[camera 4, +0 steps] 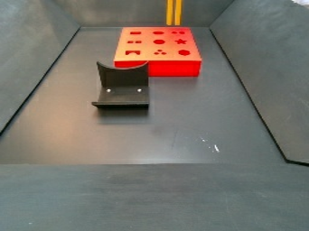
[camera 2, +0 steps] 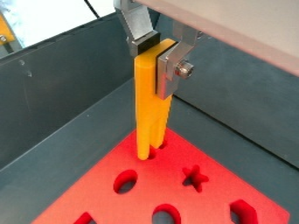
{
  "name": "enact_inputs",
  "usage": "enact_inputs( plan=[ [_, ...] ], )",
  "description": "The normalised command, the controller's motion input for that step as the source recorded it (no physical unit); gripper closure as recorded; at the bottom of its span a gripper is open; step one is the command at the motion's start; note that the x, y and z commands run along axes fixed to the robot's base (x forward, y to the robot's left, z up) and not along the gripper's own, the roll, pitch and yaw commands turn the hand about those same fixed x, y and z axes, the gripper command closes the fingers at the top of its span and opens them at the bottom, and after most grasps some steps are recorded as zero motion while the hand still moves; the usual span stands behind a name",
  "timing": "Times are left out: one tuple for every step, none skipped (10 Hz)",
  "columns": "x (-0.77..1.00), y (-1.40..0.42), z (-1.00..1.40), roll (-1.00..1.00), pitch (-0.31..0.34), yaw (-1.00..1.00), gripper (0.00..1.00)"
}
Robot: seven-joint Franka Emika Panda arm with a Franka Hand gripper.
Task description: Insert the square-circle object.
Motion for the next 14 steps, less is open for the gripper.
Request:
enact_inputs(
  plan=[
    [-0.04,0.0,-0.1,0.0,-0.016,0.0,1.0],
    [0.0,0.0,-0.02,0.0,0.0,0.0,1.0],
    [-0.12,0.0,-0.18,0.0,0.0,0.0,1.0],
    [-0.18,0.0,-0.28,0.02,-0.013,0.0,1.0],
    [-0.17,0.0,-0.33,0.06,-0.024,0.0,1.0],
    [-0.18,0.0,-0.33,0.05,-0.026,0.0,1.0],
    [-0.09,-0.11,-0.27,0.0,-0.039,0.09,1.0],
    [0.0,-0.11,-0.22,0.0,-0.033,0.26,1.0],
    [0.0,-0.11,-0.15,0.0,-0.009,0.33,1.0],
    [0.0,-0.08,-0.15,0.0,-0.003,0.33,1.0],
    [0.21,0.0,-0.17,0.0,0.0,0.3,1.0],
    [0.28,0.0,-0.11,0.04,0.0,0.15,1.0],
    [0.24,0.0,-0.07,0.08,0.0,0.09,1.0],
    [0.28,0.01,0.0,0.08,0.019,0.02,1.0]
  ],
)
